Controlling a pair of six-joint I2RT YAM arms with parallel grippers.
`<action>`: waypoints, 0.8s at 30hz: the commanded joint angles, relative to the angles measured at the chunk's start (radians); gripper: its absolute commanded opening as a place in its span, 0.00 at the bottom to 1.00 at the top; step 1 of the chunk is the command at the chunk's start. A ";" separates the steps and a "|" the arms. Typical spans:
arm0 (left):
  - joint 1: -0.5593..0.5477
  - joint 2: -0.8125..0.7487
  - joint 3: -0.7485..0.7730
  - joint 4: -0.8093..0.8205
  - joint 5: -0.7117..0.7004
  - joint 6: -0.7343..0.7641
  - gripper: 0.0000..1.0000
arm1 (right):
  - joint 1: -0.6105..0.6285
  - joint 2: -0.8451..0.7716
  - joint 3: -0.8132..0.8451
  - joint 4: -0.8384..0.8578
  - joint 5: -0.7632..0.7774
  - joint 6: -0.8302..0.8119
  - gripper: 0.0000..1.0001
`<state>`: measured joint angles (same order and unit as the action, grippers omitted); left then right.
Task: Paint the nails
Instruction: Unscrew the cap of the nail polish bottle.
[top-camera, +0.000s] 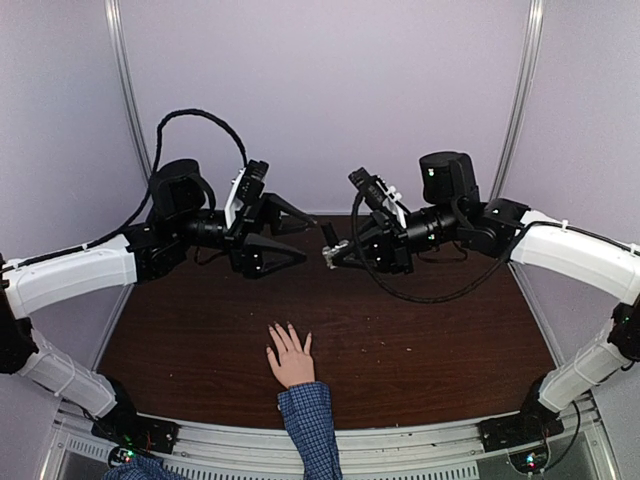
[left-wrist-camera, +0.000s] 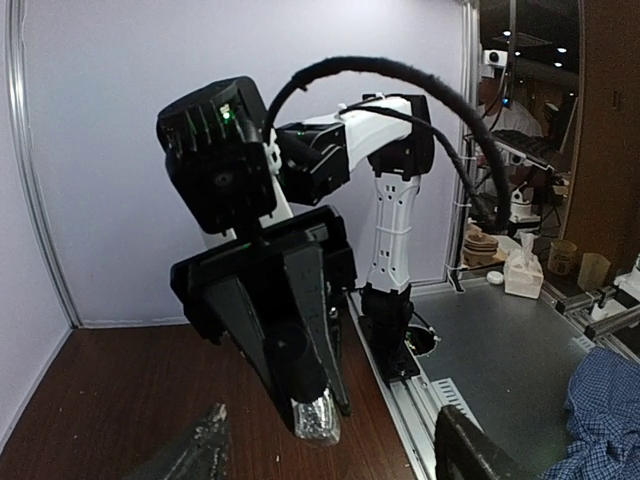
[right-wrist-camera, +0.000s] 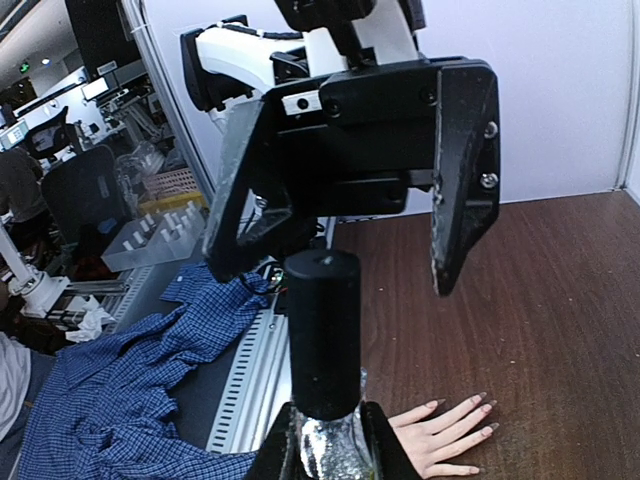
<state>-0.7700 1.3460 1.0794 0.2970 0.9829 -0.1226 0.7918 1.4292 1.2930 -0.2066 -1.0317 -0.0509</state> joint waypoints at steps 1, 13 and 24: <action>0.002 0.047 0.060 0.115 0.117 -0.060 0.67 | 0.016 0.027 0.043 0.052 -0.121 0.049 0.00; -0.012 0.103 0.047 0.358 0.175 -0.204 0.43 | 0.045 0.070 0.039 0.173 -0.174 0.154 0.00; -0.016 0.128 0.054 0.416 0.187 -0.265 0.26 | 0.048 0.085 0.045 0.204 -0.179 0.184 0.00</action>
<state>-0.7799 1.4601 1.1072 0.6395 1.1488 -0.3511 0.8356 1.5074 1.3067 -0.0471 -1.1893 0.1108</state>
